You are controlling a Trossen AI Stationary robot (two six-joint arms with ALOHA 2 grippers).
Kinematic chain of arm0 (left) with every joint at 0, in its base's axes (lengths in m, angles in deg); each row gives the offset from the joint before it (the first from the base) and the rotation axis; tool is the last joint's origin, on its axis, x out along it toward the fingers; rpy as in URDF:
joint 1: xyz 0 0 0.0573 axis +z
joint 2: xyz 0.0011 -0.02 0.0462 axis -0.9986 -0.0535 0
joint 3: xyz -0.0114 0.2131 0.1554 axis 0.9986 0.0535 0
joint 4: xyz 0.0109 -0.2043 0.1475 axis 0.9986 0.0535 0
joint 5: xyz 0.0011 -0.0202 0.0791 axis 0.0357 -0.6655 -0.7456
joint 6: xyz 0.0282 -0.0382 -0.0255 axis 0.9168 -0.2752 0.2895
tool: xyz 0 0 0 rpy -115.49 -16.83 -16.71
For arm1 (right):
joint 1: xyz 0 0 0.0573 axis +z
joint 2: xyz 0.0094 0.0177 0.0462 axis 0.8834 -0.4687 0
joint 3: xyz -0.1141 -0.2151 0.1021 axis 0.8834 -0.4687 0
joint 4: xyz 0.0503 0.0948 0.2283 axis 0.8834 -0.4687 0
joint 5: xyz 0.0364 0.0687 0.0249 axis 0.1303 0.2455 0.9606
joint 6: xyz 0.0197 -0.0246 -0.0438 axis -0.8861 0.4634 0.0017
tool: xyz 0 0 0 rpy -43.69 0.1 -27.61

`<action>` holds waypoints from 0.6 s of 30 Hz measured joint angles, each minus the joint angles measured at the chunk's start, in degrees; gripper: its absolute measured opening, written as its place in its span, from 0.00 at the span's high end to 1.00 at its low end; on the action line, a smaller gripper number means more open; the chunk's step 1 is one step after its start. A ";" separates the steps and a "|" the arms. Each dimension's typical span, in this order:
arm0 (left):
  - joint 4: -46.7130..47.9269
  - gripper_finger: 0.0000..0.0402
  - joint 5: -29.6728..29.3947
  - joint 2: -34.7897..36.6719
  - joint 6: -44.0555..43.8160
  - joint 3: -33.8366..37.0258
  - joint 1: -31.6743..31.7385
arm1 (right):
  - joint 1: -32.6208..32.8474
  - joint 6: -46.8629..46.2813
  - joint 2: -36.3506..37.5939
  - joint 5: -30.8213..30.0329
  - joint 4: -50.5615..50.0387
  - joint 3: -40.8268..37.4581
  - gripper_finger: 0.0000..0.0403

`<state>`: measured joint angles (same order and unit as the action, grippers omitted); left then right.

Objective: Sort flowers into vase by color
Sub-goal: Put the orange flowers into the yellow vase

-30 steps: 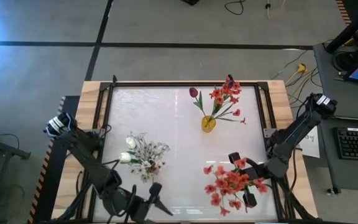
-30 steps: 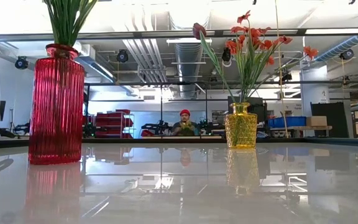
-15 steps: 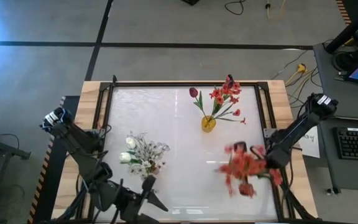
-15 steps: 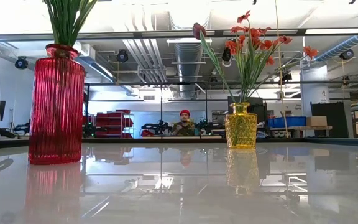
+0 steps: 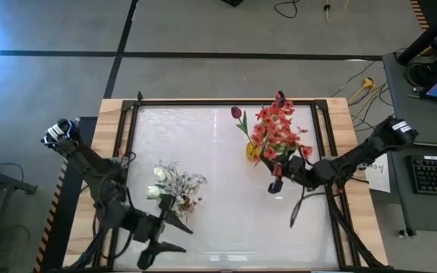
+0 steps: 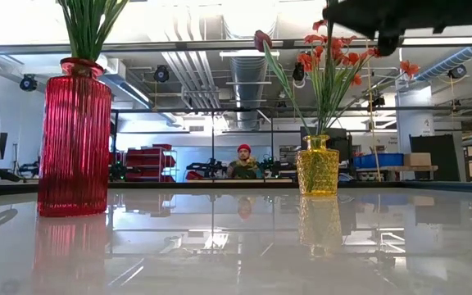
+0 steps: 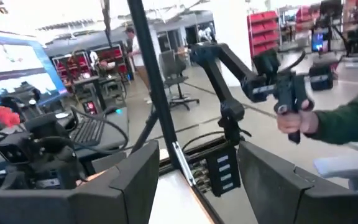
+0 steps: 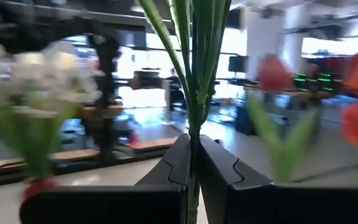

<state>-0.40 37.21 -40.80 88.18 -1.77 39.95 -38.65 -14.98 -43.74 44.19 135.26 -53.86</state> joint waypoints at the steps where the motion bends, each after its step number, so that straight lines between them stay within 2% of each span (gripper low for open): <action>1: -0.98 0.50 -0.04 0.86 0.00 1.03 0.00 | -0.83 0.00 0.02 -1.49 0.02 -0.13 0.97; 4: -4.73 0.50 -1.04 4.13 -0.03 3.44 0.00 | -2.91 0.51 0.00 -8.43 0.00 -0.16 0.97; 5: -6.10 0.50 -1.93 5.03 -0.04 3.88 -0.01 | -3.63 1.08 0.00 -9.00 -0.01 -0.16 0.97; 13: -7.07 0.50 -2.97 10.07 -0.01 4.51 0.00 | -8.40 1.85 0.00 -7.95 -0.26 0.10 0.97; 18: -5.61 0.50 -3.65 11.65 1.09 4.51 0.00 | -11.72 -4.45 0.00 -8.39 -2.16 0.01 0.97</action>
<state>-6.01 33.56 -29.15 89.27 2.75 39.95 -50.36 -19.43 -43.74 35.80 133.10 -53.85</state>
